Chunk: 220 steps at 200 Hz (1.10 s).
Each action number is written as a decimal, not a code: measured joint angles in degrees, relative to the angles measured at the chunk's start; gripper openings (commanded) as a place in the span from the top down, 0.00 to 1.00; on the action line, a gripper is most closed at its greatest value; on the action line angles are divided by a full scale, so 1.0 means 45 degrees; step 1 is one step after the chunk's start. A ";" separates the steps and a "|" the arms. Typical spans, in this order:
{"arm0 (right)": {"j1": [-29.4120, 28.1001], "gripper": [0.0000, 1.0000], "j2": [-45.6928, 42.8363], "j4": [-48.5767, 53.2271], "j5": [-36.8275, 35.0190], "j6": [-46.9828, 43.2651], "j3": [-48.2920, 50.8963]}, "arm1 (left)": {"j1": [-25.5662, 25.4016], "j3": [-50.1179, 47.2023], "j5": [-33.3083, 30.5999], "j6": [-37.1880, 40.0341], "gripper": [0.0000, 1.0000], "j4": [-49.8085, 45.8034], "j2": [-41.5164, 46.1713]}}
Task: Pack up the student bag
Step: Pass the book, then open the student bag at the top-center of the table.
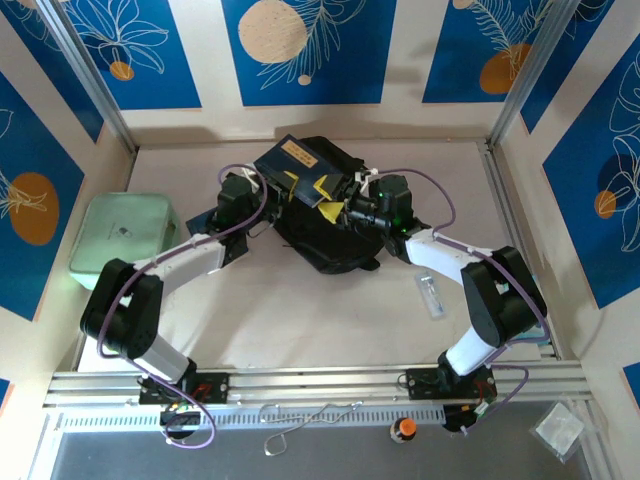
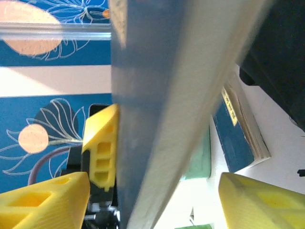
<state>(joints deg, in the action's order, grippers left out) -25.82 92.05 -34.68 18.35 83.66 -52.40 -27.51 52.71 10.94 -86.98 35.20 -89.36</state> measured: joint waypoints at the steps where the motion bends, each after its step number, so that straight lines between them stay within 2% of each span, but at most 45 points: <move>1: 0.0005 0.34 0.0010 0.0019 -0.0010 0.0000 -0.0010 | 0.0000 -0.0010 0.0005 -0.0005 1.00 0.0015 0.0000; 29: 0.0185 0.48 0.0525 0.0253 -0.0165 -0.0335 -0.0491 | -0.0005 -0.0165 0.0447 -0.0355 1.00 0.0743 -0.0194; 50: 0.0287 0.68 0.0797 0.0340 -0.0146 -0.0559 -0.0777 | -0.0005 -0.0408 0.0719 -0.0427 1.00 0.0826 -0.0316; 64: 0.0340 0.87 0.0865 0.0423 -0.0068 -0.0801 -0.0855 | -0.0005 -0.0568 0.0816 -0.0364 0.96 0.0772 -0.0316; 77: 0.0364 0.95 0.0845 0.0466 0.0010 -0.1015 -0.0855 | 0.0000 -0.0593 0.0899 -0.0015 0.89 0.0398 -0.0316; 89: 0.0379 0.97 0.0777 0.0617 -0.0039 -0.1379 -0.0767 | 0.0010 -0.0306 0.1049 0.0709 0.78 -0.0549 -0.0301; 113: 0.0617 1.00 0.0053 0.1943 -0.0204 -0.2603 -0.0563 | -0.0165 0.0593 0.1418 0.3327 0.47 -0.3458 -0.0010; 128: 0.0996 1.00 -0.0801 0.3089 -0.0403 -0.3585 -0.0447 | -0.0321 0.0962 0.1481 0.4872 0.35 -0.5095 0.0374; 172: 0.2992 1.00 -0.3031 0.5343 -0.0661 -0.5615 0.0180 | -0.0923 0.2453 0.1175 0.9593 0.24 -0.8995 0.0811; 220: 0.4993 1.00 -0.4566 0.7878 -0.1015 -0.6771 0.0831 | -0.2540 0.3895 0.1098 1.2658 0.22 -1.0326 -0.0612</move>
<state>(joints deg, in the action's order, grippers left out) -3.36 71.50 0.78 13.78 53.19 -48.66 -38.94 70.24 15.88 -30.02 -11.27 -92.12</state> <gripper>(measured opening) 0.117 0.784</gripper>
